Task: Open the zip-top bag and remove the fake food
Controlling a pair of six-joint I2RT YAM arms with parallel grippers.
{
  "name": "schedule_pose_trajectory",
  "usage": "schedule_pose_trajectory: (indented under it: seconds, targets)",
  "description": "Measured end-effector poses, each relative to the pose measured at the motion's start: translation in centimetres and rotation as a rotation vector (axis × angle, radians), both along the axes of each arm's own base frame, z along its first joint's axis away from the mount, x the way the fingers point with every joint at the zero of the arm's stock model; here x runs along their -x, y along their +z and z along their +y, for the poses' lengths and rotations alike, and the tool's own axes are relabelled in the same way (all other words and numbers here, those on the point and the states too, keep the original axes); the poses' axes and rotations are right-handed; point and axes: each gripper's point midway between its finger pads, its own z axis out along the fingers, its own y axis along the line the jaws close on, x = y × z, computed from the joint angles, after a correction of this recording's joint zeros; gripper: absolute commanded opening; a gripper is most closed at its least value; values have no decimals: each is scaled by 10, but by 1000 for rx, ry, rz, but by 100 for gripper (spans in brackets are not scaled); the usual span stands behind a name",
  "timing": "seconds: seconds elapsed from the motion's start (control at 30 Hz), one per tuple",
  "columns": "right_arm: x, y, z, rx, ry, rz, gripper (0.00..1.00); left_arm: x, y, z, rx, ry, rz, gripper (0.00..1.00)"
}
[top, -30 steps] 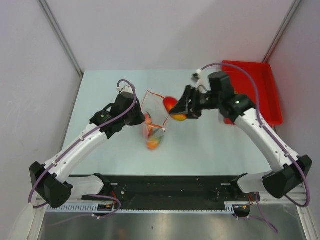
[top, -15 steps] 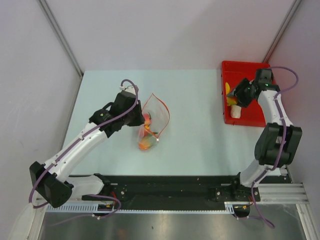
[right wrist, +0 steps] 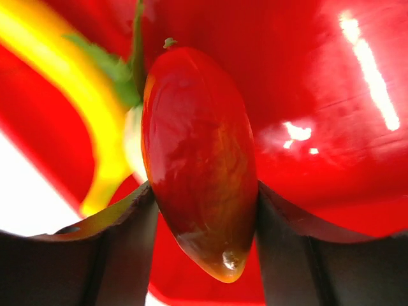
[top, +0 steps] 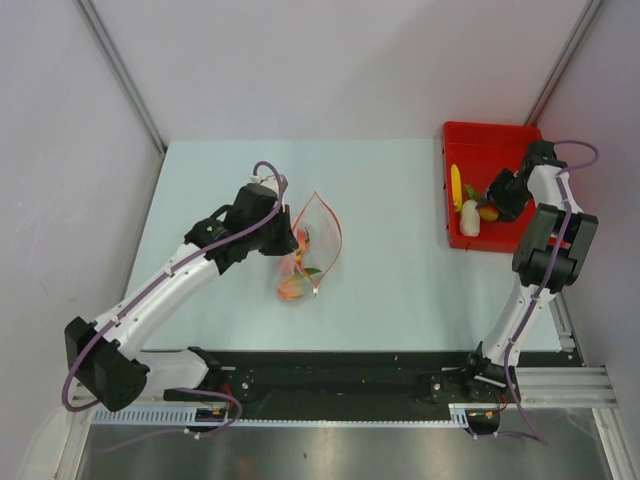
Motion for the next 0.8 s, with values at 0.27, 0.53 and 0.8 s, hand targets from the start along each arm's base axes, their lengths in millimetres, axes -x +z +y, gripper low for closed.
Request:
schedule_pose_trajectory:
  seconds: [0.27,0.53,0.8]
  targets:
    - [21,-14,-14,77,5,122,84,-2,1,-6,19,-14,-3,0]
    - [38,42,9,162,24,47,84,-3,1,-10,37,-21,0,0]
    - [56,194,190,130,396,-389,67,-2,-9,-15,70,-10,22,0]
